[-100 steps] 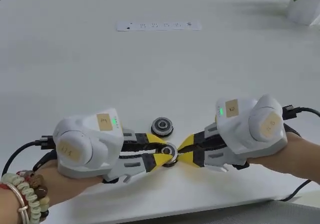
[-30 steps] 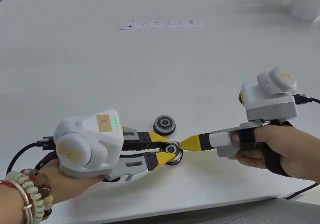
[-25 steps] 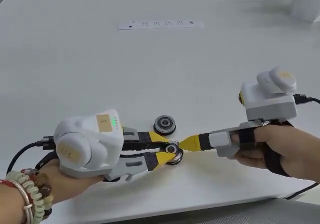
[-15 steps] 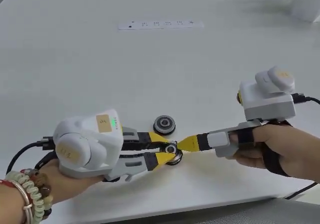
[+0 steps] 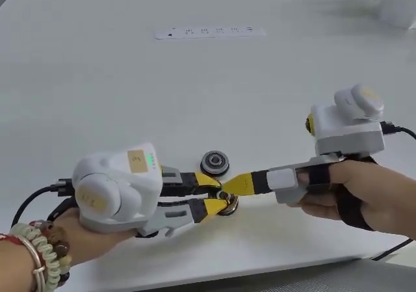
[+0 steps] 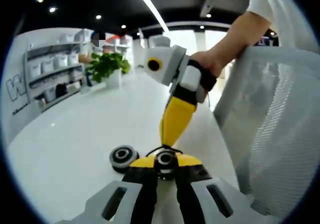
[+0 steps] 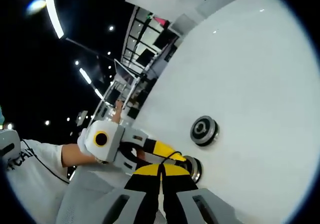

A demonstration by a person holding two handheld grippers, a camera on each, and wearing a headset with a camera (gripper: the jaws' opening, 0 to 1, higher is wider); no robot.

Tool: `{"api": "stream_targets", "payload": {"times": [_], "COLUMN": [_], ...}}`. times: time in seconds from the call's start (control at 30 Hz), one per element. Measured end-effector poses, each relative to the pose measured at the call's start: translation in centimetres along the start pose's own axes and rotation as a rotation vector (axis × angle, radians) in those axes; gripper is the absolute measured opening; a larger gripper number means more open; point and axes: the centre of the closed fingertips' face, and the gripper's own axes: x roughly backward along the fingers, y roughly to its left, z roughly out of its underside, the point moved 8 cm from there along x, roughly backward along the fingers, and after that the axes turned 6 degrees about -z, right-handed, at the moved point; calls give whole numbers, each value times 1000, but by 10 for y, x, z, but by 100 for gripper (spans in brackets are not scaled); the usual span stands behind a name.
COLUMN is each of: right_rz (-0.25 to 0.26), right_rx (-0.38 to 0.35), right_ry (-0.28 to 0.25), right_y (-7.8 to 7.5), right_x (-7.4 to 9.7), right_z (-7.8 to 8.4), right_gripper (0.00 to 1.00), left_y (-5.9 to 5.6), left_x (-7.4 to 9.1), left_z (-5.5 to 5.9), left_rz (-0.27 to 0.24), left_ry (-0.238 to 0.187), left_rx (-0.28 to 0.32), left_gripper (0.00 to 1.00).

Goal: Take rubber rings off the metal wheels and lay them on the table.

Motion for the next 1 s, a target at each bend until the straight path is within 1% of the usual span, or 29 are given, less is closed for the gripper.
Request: {"api": "stream_targets", "payload": {"times": [0.03,0.07,0.1,0.2,0.27,0.37,0.43,0.47,0.5,0.53,0.57,0.63,0.7,0.8,0.9,0.93,1.0], "right_rz": [-27,-26,-23,-6,7,31,41,46,47,47,49,52,52,61,61,60,61], "right_rx": [11,-15,-17,-29,-31,-28,-30,-30,-30,-26,-23,-21,-22,-16,-16,-15,-15], "right_ry": [6,-3,-5,-12,-13,-2,10,12,13,15,15,10,6,9,6,3,-6], "right_y": [4,3,3,0,-2,-5,-6,-7,-7,-7,-7,-6,-6,-6,-5,-4,-3], "right_x": [-2,-2,-1,4,4,4,4,4,4,4,4,6,7,8,9,10,11], "right_z": [1,1,1,2,1,2,3,3,3,3,3,1,0,0,0,-1,-3], "right_gripper": [0,0,0,0,0,0,0,0,0,0,0,0,0,0,0,0,0], "left_y": [0,0,0,0,-1,-1,-1,0,-1,-1,-1,0,1,2,4,5,5], "left_x": [0,0,0,0,0,0,-1,1,1,1,1,2,3,6,9,11,13], "left_z": [0,0,0,0,0,-1,-3,-4,-5,-7,-8,-11,-10,-10,-15,-17,-20], "left_rz": [0,-1,-2,-5,-8,-9,-8,1,-2,-3,-2,13,17,23,17,21,25], "left_ry": [0,0,1,4,5,11,26,58,68,77,77,66,72,71,57,50,63], "left_rx": [-1,0,0,1,12,17,13,-34,-46,-37,-33,18,45,66,75,92,136], "left_gripper": [14,14,14,14,14,14,14,14,14,14,14,11,10,13,17,17,20]}}
